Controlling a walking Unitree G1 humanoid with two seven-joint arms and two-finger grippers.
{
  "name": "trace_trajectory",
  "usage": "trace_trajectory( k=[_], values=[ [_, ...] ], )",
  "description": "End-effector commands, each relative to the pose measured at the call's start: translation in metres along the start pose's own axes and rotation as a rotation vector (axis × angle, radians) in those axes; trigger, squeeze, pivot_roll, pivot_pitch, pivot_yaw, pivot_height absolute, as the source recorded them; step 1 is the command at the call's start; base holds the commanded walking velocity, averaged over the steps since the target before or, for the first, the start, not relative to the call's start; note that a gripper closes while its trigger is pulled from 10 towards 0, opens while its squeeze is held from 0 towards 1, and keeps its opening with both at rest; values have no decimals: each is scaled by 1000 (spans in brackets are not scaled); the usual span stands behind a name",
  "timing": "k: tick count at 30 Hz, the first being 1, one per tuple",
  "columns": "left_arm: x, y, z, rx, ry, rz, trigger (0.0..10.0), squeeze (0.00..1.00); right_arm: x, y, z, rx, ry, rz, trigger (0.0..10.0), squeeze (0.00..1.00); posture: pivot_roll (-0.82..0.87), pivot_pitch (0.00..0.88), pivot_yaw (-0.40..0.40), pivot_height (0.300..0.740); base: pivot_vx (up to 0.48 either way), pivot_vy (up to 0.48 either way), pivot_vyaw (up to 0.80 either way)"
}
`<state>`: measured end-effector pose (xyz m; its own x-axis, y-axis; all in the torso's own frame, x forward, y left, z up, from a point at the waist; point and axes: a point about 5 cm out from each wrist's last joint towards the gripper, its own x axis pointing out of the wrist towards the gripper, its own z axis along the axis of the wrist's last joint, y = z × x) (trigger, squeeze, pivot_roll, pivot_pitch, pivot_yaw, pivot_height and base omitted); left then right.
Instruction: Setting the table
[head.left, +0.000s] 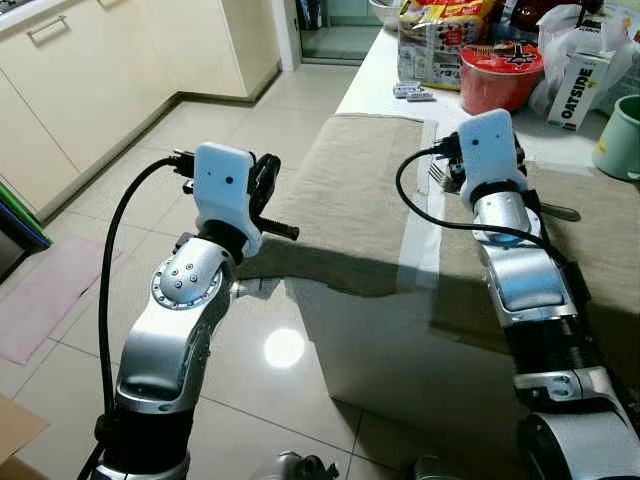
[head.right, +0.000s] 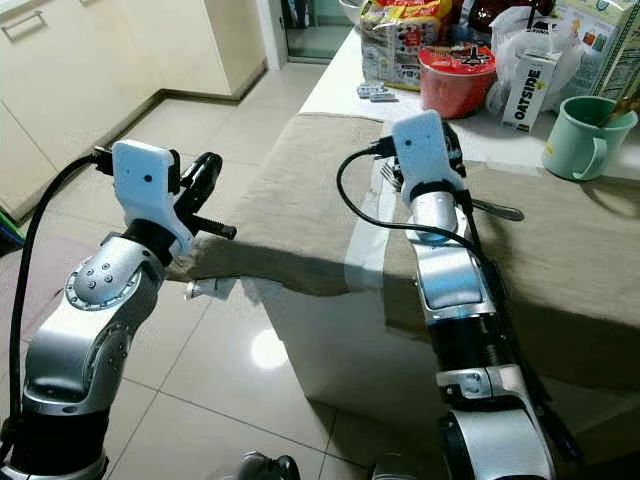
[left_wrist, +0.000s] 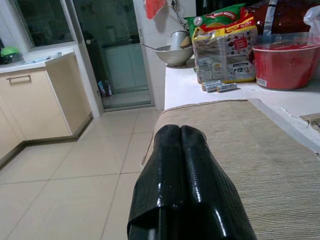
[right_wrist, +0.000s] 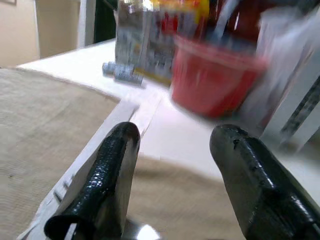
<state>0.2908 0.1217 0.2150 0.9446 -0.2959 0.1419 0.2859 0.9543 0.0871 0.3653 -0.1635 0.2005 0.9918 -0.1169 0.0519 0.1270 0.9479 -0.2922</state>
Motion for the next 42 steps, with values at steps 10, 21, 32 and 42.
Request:
trace_trajectory(
  k=[10,21,32,42],
  values=[
    [-3,3,2,19,5,5,10000,0,6,21,-10,195,76,92,10000,0,-178,66,130,740,0,0,0],
    [-3,3,2,16,9,4,10000,0,3,28,-23,239,139,114,10000,0,-177,73,129,740,0,0,0],
    [-1,3,4,14,-5,7,10000,0,0,-3,37,-45,-161,118,10000,0,-198,70,125,740,0,0,0],
    [2,1,5,16,-10,-1,10000,0,1,18,28,247,-64,187,10000,0,-194,65,128,740,0,0,0]
  ],
)
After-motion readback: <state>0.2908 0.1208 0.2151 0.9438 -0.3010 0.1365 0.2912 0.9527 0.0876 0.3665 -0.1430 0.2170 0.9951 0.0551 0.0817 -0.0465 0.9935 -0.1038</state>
